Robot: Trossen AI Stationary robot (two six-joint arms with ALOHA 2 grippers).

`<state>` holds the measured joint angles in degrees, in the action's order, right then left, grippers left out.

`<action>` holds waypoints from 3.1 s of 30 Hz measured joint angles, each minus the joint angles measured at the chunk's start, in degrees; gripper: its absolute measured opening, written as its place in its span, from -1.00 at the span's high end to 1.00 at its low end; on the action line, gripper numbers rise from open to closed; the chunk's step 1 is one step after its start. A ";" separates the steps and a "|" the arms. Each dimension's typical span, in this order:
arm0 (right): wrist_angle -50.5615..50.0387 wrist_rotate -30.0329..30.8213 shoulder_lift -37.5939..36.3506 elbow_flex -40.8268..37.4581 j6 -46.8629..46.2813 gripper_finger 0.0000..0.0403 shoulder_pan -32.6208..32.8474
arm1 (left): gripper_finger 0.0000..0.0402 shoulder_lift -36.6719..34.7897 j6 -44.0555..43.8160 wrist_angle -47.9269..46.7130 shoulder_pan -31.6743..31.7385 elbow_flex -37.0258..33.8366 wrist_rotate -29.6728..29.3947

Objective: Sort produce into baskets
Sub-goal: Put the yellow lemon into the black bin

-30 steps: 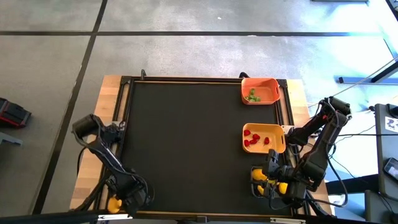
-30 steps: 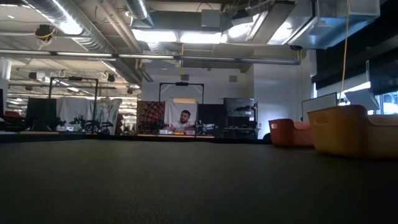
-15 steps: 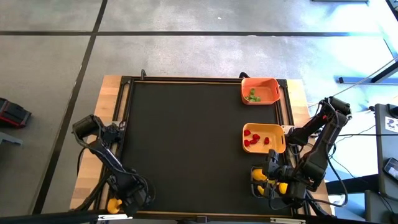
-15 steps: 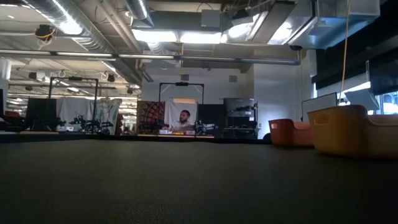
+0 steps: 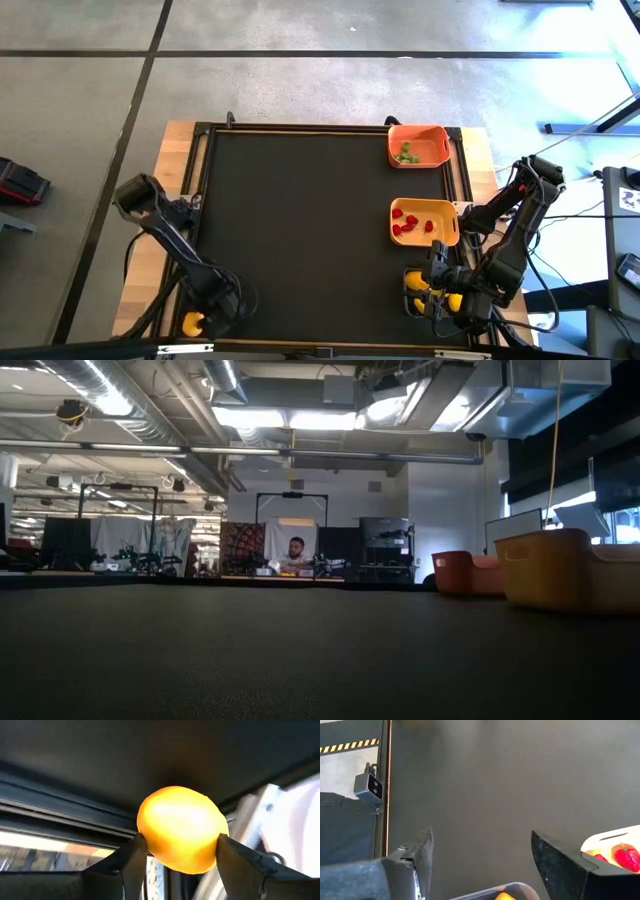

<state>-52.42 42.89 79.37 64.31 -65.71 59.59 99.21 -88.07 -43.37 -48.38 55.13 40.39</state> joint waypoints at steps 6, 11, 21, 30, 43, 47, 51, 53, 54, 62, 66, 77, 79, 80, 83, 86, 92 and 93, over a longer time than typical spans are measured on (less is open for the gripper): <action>-0.21 -0.56 0.00 0.00 0.15 -0.31 0.00 | -0.02 -7.47 2.53 0.30 4.70 0.00 -9.28; -0.46 -2.62 0.00 0.00 0.20 -0.31 0.00 | -0.02 -13.94 8.04 0.83 9.30 0.07 -21.05; 0.84 -0.38 0.01 0.00 -1.43 -0.31 -0.12 | -0.02 -19.92 29.49 12.77 16.72 0.17 -43.50; 8.41 0.64 0.41 0.00 4.43 -0.55 -6.43 | -0.02 -19.95 51.30 32.82 21.45 0.17 -51.49; 24.36 -1.83 0.44 0.00 26.27 -0.58 -17.50 | -0.02 -19.71 72.52 49.94 26.25 0.21 -56.27; 26.27 -2.38 0.56 0.00 28.95 -0.55 -19.24 | -0.02 -17.69 76.74 54.70 27.45 0.22 -56.34; 26.82 -2.77 1.31 0.00 30.21 -0.55 -20.42 | -0.02 -14.61 77.72 59.10 28.33 0.22 -56.36; 27.38 -3.44 1.87 0.00 30.21 -0.55 -21.07 | -0.02 -13.38 77.72 60.87 28.63 0.22 -56.34; 27.42 -3.83 2.42 0.00 30.22 -0.55 -21.11 | -0.02 -12.64 77.72 62.19 28.76 0.22 -56.34; 30.24 -5.03 5.55 0.00 31.73 -0.54 -22.27 | -0.02 -8.10 79.67 70.20 29.01 0.31 -56.32; 30.75 -4.98 6.20 0.00 31.81 -0.54 -22.27 | -0.02 -6.11 80.19 73.13 29.03 0.31 -56.31; 34.17 -4.80 6.82 0.00 34.92 -0.53 -23.42 | -0.02 -3.68 81.41 77.26 29.01 0.26 -56.25; 35.54 -4.96 6.82 0.00 35.96 -0.53 -23.78 | -0.02 -3.68 81.43 77.23 28.99 0.26 -56.23; 35.68 -4.92 6.82 0.00 36.06 -0.53 -24.07 | -0.02 -3.68 81.44 77.26 29.01 0.26 -56.23; 35.91 -5.02 6.82 0.00 36.22 -0.53 -24.83 | -0.02 -3.68 81.58 76.96 29.01 0.26 -56.25; 35.99 -5.28 6.19 0.00 36.18 -0.53 -24.81 | -0.02 -3.68 82.35 76.63 28.99 0.24 -56.30; 36.62 -5.69 5.64 0.02 35.74 -0.39 -24.79 | -0.02 -3.68 82.44 76.62 28.99 0.24 -56.27; 37.12 -6.06 5.64 0.02 35.82 -0.34 -24.76 | -0.02 -3.68 82.59 76.62 28.99 0.24 -56.25</action>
<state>-15.31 36.84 85.01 64.34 -29.89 34.83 95.53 -5.48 33.26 -19.40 55.37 -15.86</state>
